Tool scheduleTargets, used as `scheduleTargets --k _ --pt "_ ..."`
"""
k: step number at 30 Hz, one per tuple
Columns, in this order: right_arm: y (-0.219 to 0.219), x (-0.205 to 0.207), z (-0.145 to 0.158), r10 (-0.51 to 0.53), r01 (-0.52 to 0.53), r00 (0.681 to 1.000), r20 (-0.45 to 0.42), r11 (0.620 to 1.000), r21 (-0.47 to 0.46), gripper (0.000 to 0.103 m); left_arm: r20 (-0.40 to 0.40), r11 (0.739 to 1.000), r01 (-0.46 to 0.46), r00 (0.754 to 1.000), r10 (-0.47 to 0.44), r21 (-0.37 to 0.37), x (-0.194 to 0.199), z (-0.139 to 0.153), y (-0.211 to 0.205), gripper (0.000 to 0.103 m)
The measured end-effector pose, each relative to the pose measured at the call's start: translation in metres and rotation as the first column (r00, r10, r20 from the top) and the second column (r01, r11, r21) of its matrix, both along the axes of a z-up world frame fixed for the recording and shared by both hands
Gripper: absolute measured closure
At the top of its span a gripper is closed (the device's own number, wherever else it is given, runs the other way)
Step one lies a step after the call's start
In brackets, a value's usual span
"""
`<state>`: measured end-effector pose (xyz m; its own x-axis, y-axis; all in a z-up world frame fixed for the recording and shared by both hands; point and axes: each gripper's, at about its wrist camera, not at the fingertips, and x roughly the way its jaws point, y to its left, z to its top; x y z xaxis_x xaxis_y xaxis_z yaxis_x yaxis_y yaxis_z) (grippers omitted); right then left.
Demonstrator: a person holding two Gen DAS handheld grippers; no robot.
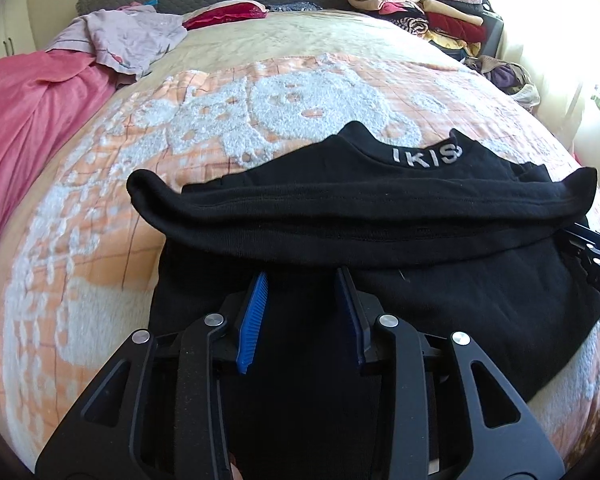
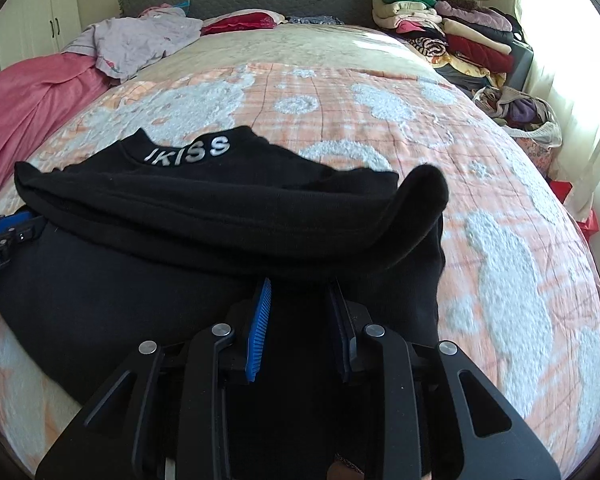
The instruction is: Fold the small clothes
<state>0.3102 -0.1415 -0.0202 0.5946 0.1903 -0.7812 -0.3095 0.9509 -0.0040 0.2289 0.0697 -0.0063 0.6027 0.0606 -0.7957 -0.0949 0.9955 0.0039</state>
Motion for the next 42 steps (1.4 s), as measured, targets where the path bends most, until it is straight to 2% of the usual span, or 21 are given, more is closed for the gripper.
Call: scheduleTargets --k 4,10,18,20,25,30,31,34,35,36,37,38,42 --pt "0.002 0.016 0.006 -0.014 0.014 1.000 0.005 1.000 0.010 0.077 0.003 1.000 -0.008 1.000 0.008 -0.017 0.014 0.002 0.006 0.071" --pt "-0.004 0.040 0.019 -0.047 0.046 0.999 0.024 0.999 0.018 0.077 0.031 0.997 -0.061 0.998 0.063 -0.049 0.033 0.017 0.026 0.070" --pt "-0.055 0.053 0.039 -0.172 0.166 0.984 0.045 0.980 0.112 0.072 0.108 0.975 -0.178 0.975 0.193 -0.137 0.023 0.046 0.076 0.070" --pt "-0.070 0.050 0.035 -0.185 0.180 0.982 0.026 0.976 0.125 0.061 0.099 0.965 -0.206 0.970 0.223 -0.160 0.016 0.044 0.089 0.070" --pt "-0.088 0.045 0.020 -0.177 0.179 0.984 -0.027 0.968 0.177 0.056 0.049 0.955 -0.221 0.971 0.234 -0.197 0.002 0.024 0.101 0.069" --pt "-0.079 0.047 0.010 -0.123 0.131 0.991 -0.049 0.969 0.207 0.055 0.007 0.953 -0.208 0.977 0.214 -0.220 0.003 0.003 0.096 0.069" --pt "-0.077 0.048 0.009 -0.118 0.126 0.992 -0.052 0.970 0.209 0.055 0.008 0.954 -0.203 0.978 0.209 -0.220 0.005 0.001 0.093 0.072" --pt "-0.073 0.052 0.002 -0.102 0.115 0.992 -0.072 0.971 0.208 0.055 0.007 0.957 -0.188 0.981 0.194 -0.220 0.008 -0.003 0.088 0.098" --pt "-0.073 0.053 0.001 -0.094 0.109 0.992 -0.079 0.968 0.224 0.062 0.011 0.958 -0.188 0.981 0.195 -0.218 0.008 -0.003 0.088 0.099" --pt "-0.073 0.052 0.001 -0.082 0.100 0.993 -0.081 0.963 0.250 0.082 0.015 0.958 -0.189 0.980 0.197 -0.218 0.007 -0.002 0.088 0.099" --pt "-0.073 0.050 0.004 -0.072 0.089 0.995 -0.073 0.959 0.270 0.091 0.023 0.956 -0.189 0.980 0.199 -0.223 0.005 0.001 0.088 0.100" --pt "-0.073 0.047 0.009 -0.071 0.081 0.996 -0.048 0.959 0.271 0.094 0.036 0.955 -0.190 0.979 0.203 -0.228 0.003 0.004 0.090 0.100" --pt "-0.078 0.040 0.026 -0.099 0.088 0.995 0.027 0.958 0.274 0.096 0.090 0.950 -0.196 0.971 0.223 -0.241 -0.005 0.021 0.096 0.100"
